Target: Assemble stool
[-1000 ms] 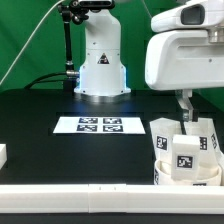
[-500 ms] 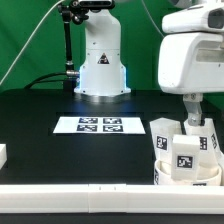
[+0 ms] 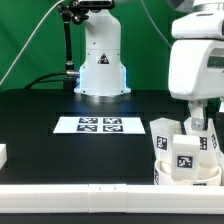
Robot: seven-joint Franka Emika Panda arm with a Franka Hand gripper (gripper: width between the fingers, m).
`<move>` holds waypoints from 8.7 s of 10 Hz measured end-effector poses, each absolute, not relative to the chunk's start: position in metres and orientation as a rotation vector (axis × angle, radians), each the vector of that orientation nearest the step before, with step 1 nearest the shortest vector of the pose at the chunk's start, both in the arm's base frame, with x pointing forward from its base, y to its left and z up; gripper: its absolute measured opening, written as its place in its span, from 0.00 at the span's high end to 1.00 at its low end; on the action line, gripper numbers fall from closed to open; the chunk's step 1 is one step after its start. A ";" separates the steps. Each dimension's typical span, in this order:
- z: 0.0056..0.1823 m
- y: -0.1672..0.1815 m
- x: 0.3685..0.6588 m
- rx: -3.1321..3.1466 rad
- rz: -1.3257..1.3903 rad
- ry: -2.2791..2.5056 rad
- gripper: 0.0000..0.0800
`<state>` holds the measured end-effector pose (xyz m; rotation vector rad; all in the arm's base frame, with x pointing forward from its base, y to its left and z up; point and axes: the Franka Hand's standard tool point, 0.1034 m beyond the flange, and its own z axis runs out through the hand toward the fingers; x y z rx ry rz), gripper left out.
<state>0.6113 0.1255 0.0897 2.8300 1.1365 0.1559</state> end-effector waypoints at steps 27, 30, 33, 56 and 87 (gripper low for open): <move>0.088 0.111 0.616 2.910 0.234 -1.397 0.57; 0.087 0.110 0.615 2.690 0.182 -1.930 0.57; 0.086 0.116 0.616 2.519 0.137 -2.167 0.57; 0.104 0.140 0.625 2.489 0.117 -2.334 0.19; 0.086 0.128 0.625 2.885 0.270 1.001 0.34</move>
Offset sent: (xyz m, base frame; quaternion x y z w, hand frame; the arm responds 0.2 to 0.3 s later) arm 0.0020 -0.0006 0.0013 0.0005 0.0029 -0.0019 1.0000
